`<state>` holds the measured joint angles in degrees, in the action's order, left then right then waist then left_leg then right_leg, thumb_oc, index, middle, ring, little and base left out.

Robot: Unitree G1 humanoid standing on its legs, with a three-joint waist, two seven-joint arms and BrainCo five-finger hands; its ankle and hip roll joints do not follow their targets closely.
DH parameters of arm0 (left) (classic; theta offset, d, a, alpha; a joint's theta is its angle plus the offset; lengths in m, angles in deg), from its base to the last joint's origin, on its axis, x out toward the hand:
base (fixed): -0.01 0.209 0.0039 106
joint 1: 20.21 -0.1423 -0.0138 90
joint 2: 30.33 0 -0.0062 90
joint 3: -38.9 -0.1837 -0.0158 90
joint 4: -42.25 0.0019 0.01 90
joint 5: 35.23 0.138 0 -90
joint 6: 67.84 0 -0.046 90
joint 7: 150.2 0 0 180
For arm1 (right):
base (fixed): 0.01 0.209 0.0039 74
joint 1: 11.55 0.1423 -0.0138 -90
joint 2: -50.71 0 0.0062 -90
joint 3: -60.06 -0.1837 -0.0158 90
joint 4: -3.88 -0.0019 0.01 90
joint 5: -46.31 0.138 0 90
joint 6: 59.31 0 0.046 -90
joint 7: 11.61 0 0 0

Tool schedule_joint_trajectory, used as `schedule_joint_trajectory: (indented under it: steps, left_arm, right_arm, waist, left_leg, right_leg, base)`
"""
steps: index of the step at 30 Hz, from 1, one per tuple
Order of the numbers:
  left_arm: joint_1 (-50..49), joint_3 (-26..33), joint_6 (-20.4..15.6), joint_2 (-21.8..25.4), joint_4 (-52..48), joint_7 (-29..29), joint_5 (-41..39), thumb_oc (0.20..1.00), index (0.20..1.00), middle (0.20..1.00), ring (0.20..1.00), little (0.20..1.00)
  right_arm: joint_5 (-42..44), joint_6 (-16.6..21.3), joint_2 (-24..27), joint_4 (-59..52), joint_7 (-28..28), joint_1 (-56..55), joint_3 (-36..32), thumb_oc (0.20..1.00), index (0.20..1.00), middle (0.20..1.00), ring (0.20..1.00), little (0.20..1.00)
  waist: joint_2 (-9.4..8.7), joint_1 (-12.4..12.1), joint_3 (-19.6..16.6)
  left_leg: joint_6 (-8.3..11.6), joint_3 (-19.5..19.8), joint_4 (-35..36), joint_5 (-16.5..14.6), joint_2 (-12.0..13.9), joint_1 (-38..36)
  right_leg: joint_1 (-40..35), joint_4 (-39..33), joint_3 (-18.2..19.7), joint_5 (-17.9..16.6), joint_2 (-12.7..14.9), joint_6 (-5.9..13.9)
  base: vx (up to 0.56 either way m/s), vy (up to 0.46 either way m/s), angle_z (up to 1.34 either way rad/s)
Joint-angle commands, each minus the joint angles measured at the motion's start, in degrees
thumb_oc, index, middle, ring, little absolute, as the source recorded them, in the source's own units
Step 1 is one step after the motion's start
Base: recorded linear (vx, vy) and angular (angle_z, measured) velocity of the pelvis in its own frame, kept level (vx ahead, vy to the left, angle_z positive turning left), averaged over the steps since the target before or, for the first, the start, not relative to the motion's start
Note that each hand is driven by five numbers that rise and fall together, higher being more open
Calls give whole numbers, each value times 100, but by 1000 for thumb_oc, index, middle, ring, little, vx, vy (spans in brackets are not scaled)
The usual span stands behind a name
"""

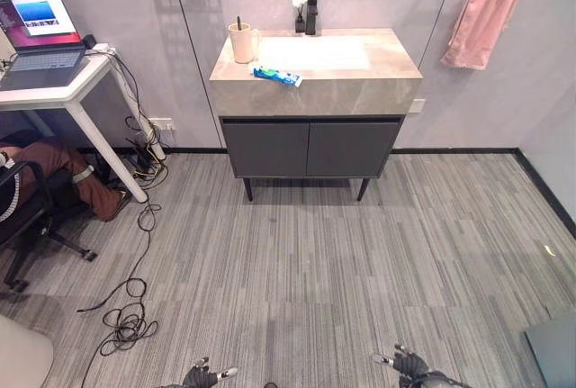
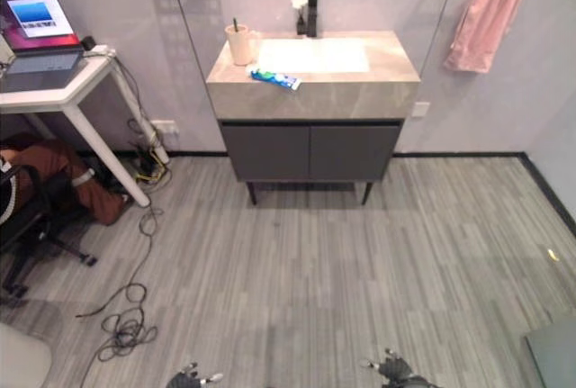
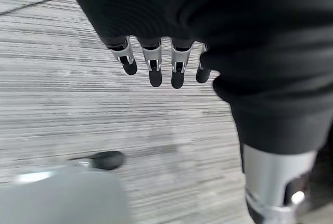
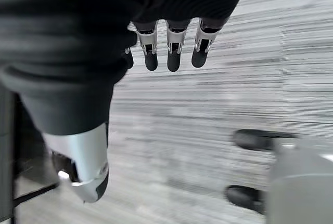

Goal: Put brush and paste in cup on sink, flatten towel.

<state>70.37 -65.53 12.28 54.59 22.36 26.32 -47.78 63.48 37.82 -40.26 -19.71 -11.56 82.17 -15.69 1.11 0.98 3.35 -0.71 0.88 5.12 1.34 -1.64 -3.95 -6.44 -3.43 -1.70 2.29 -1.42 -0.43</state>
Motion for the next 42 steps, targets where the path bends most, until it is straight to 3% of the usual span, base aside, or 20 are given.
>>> schedule_joint_trajectory:
  steps: [1, 21, 23, 29, 32, 36, 42]
  left_arm:
    - [443, -32, -310, 4, 47, -171, -155, 1000, 1000, 1000, 1000, 1000]
    - [344, 117, -475, 175, -378, -307, -291, 1000, 1000, 1000, 1000, 1000]
    - [352, 88, -488, 246, -600, -315, -274, 1000, 1000, 1000, 1000, 1000]
    - [324, -38, -476, 315, -683, -257, -36, 1000, 1000, 1000, 1000, 1000]
    - [321, -121, -463, 450, -1042, -243, 89, 1000, 1000, 1000, 1000, 1000]
    - [334, -123, -453, 459, -1046, -245, 143, 1000, 1000, 1000, 1000, 1000]
    - [406, -141, -439, 391, -823, -250, 176, 1000, 1000, 1000, 1000, 1000]
  right_arm:
    - [-20, 380, 180, -504, -170, 317, 205, 1000, 1000, 1000, 1000, 1000]
    - [-166, 405, 93, -256, -266, 94, 248, 1000, 1000, 1000, 1000, 1000]
    - [-190, 391, 110, -311, -263, 127, 303, 1000, 1000, 1000, 1000, 1000]
    - [-237, 379, 99, -323, -238, 87, 349, 1000, 1000, 1000, 1000, 1000]
    - [-253, 382, 172, -429, -242, 114, 330, 1000, 1000, 1000, 1000, 1000]
    - [-258, 388, 182, -426, -257, 157, 336, 1000, 1000, 1000, 1000, 1000]
    - [-297, 362, 86, -182, -245, 288, 449, 1000, 1000, 1000, 1000, 1000]
  waist:
    - [-153, -7, -97]
    - [-270, -51, -55]
    - [-300, -57, 130]
    - [-356, -95, 154]
    - [-382, -69, 344]
    - [-415, -107, 426]
    - [-444, -144, 350]
  left_leg:
    - [275, -149, -12, -84, 106, -61]
    - [215, -173, -12, -137, 128, -190]
    - [187, -151, -250, -176, 125, -63]
    - [157, -148, -439, -257, 79, 56]
    - [168, -167, -1014, -445, 48, 332]
    - [203, -168, -1392, -576, -18, 518]
    - [159, -220, -1367, -653, -10, 423]
  right_leg:
    - [389, -157, -59, -581, 591, 689]
    - [275, -107, -18, -539, 542, 654]
    - [508, 249, 58, -448, 512, 614]
    - [477, 221, 25, -419, 512, 614]
    - [779, 803, 16, -222, 479, 588]
    - [835, 873, 37, -199, 478, 559]
    - [685, 753, 69, -208, 483, 576]
  base:
    - [0, 0, 0]
    - [2, 0, -1]
    - [-61, 6, -8]
    - [2, 1, -6]
    - [-56, 11, 1]
    - [-38, 3, 6]
    - [48, 20, -5]
